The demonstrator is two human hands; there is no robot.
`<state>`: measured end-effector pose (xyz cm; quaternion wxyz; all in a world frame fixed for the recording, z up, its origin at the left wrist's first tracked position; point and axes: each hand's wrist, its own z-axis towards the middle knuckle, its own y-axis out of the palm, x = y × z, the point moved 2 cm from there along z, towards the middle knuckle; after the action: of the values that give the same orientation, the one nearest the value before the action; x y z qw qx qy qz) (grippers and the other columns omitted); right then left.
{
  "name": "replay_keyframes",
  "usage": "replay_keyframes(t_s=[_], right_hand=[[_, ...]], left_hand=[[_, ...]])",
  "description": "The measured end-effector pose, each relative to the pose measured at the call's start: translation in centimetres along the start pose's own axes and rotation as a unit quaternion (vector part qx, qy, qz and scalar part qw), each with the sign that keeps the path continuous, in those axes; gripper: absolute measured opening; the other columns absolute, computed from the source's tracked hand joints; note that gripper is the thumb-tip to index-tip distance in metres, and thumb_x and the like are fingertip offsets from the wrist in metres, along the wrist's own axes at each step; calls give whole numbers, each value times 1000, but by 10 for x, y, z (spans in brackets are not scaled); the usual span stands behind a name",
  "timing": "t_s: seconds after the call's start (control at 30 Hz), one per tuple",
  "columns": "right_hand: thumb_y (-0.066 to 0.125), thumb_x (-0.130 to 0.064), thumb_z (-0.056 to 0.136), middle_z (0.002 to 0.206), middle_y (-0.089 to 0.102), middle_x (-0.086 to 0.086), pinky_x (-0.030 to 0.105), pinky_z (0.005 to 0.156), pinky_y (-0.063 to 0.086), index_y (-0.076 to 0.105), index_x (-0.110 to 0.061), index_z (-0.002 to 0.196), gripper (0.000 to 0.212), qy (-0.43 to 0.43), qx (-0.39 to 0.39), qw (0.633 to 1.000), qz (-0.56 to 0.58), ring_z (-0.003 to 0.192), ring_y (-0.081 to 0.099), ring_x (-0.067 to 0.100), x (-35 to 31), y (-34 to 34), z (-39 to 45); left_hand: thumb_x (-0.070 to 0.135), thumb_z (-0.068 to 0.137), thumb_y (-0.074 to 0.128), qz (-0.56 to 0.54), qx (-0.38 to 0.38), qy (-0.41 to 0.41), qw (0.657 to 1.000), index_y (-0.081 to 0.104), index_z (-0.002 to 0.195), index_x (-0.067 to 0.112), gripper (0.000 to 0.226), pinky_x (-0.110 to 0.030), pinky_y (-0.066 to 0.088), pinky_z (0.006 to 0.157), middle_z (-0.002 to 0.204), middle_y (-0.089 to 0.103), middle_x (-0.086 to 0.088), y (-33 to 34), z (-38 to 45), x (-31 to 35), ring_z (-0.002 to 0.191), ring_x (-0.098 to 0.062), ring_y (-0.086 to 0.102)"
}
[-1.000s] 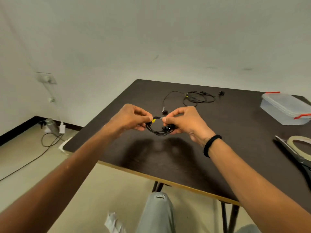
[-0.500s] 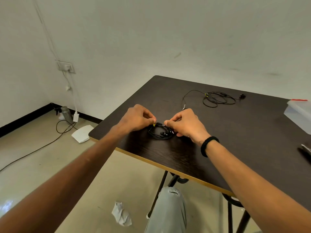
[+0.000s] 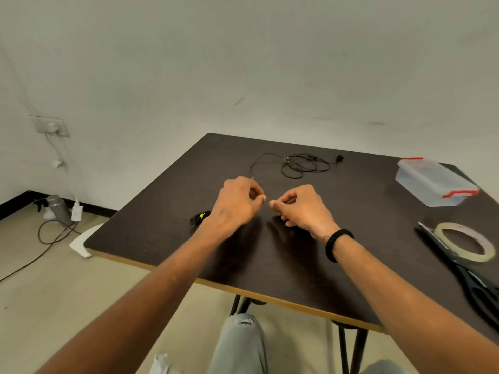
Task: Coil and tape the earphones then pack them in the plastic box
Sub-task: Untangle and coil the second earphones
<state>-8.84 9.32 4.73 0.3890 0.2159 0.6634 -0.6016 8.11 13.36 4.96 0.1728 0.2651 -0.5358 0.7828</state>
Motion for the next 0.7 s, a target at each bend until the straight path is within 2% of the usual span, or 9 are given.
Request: replay_keyframes(t_s=[0.07, 0.13, 0.23, 0.3, 0.4, 0.47, 0.53, 0.63, 0.7], right_hand=[[80, -39, 93, 76, 79, 0, 35, 69, 67, 78, -20, 83, 22, 5, 17, 1000, 5, 71, 78, 19, 16, -17, 1], [79, -38, 94, 77, 79, -1, 30, 65, 65, 78, -21, 84, 20, 15, 33, 999, 9, 67, 78, 16, 29, -33, 1], [77, -36, 96, 79, 79, -2, 26, 60, 61, 78, -22, 86, 17, 29, 56, 998, 25, 61, 76, 10, 50, -52, 5], [75, -33, 97, 74, 79, -1, 33, 65, 65, 77, -22, 86, 15, 29, 64, 997, 42, 59, 75, 10, 60, -57, 11], [72, -27, 98, 67, 77, 2, 38, 63, 66, 76, -17, 89, 14, 11, 91, 994, 53, 56, 75, 16, 69, -59, 26], [72, -24, 98, 65, 75, 2, 35, 60, 65, 74, -17, 87, 14, -14, 124, 992, 35, 52, 73, 15, 74, -58, 42], [73, -27, 96, 66, 73, -2, 37, 63, 65, 71, -24, 83, 14, -33, 156, 987, -5, 54, 72, 14, 82, -57, 66], [73, -29, 94, 83, 75, -7, 38, 80, 63, 73, -26, 92, 4, -42, 194, 978, -59, 79, 74, 17, 92, -62, 104], [71, -27, 96, 102, 76, -4, 36, 89, 57, 75, -23, 108, 14, -52, 211, 973, -84, 99, 72, 20, 96, -67, 129]], left_hand=[[35, 91, 74, 28, 3, -11, 1000, 77, 113, 19, 27, -33, 52, 96, 109, 75, -5, 23, 11, 9, 106, -21, 68], [43, 91, 72, 60, 4, -45, 997, 69, 127, 21, 42, -40, 43, 106, 133, 61, -12, 41, 19, 14, 129, -32, 52], [42, 95, 68, 67, 26, -87, 994, 56, 142, 22, 53, -50, 34, 114, 151, 37, -18, 57, 31, 21, 141, -39, 31], [38, 95, 68, 64, 49, -51, 995, 57, 142, 22, 50, -51, 34, 115, 151, 39, -17, 66, 40, 27, 142, -37, 30], [30, 97, 67, 42, 26, 29, 998, 64, 135, 21, 40, -46, 42, 109, 137, 55, -10, 94, 55, 40, 131, -32, 45], [29, 100, 63, 44, 10, 38, 998, 63, 136, 21, 38, -44, 43, 105, 134, 57, -8, 113, 67, 48, 127, -30, 48], [32, 102, 59, 59, 22, 31, 998, 62, 137, 21, 37, -43, 40, 102, 135, 56, -8, 129, 84, 55, 127, -30, 46], [40, 101, 59, 77, 49, 11, 996, 62, 133, 20, 38, -45, 39, 101, 135, 51, -11, 144, 113, 61, 126, -32, 44], [47, 100, 58, 106, 67, -11, 992, 64, 128, 20, 40, -47, 38, 101, 133, 50, -11, 152, 128, 61, 125, -33, 43]])
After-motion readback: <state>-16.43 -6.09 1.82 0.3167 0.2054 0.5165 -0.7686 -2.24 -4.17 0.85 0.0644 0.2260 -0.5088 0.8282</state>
